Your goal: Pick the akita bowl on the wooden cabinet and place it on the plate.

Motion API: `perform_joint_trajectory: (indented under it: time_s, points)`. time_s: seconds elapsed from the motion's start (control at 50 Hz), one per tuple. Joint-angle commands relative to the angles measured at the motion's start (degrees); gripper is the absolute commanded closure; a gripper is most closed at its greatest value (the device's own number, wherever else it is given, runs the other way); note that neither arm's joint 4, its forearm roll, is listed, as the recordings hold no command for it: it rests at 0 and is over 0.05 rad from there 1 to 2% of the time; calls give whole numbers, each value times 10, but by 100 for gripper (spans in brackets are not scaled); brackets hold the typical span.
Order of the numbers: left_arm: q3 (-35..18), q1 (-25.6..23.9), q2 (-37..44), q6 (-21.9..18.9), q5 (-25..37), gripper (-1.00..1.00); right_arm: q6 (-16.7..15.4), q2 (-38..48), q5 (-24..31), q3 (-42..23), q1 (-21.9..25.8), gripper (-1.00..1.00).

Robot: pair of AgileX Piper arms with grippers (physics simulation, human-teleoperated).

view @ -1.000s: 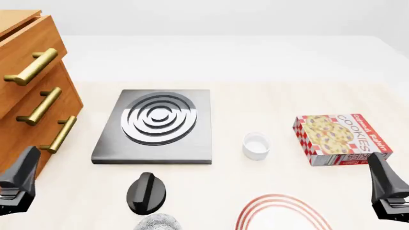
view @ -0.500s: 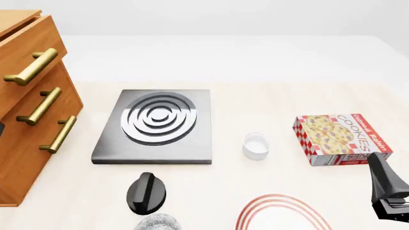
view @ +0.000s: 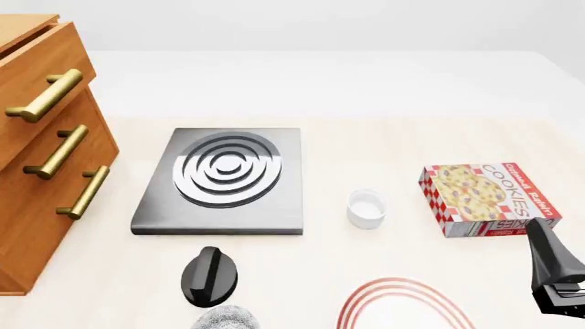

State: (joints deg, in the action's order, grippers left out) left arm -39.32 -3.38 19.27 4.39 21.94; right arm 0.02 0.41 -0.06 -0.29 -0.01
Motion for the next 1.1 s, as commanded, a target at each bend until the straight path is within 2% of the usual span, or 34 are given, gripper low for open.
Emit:
perform_joint_trajectory:
  time_s: [0.02,0.24,0.44,0.78,1.1]
  points:
    - [-90,29,73,16,30,-100,0,0,0,0,0,-100]
    - [-178,62,112,31,76,-100,0,0,0,0,0,-100]
    - [-234,91,135,40,104,-100,0,0,0,0,0,-100]
    - [-294,158,194,82,117,-100,0,0,0,0,0,-100]
    - [-311,207,238,97,99,-100,0,0,0,0,0,-100]
